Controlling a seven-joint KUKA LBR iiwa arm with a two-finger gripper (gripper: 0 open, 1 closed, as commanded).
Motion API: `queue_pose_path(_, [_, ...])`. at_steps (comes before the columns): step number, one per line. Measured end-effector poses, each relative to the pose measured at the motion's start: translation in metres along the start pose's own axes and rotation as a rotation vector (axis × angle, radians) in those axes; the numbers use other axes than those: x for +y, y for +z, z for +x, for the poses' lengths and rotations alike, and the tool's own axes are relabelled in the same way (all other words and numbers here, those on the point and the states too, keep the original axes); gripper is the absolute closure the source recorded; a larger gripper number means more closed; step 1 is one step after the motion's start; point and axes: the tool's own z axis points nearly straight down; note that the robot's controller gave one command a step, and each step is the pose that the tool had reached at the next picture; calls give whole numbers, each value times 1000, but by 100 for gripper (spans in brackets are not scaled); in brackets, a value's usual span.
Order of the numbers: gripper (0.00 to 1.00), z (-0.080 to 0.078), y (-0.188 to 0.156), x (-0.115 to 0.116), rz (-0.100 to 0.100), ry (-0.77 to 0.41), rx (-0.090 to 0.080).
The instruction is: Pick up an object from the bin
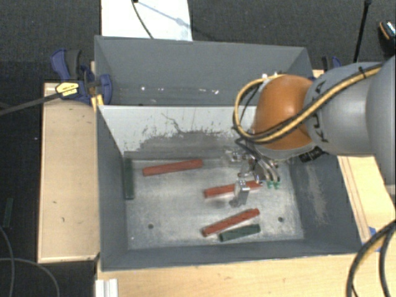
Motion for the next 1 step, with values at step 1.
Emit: queue_pose_path(1, [0,0,-5,-11,1,41,-1])
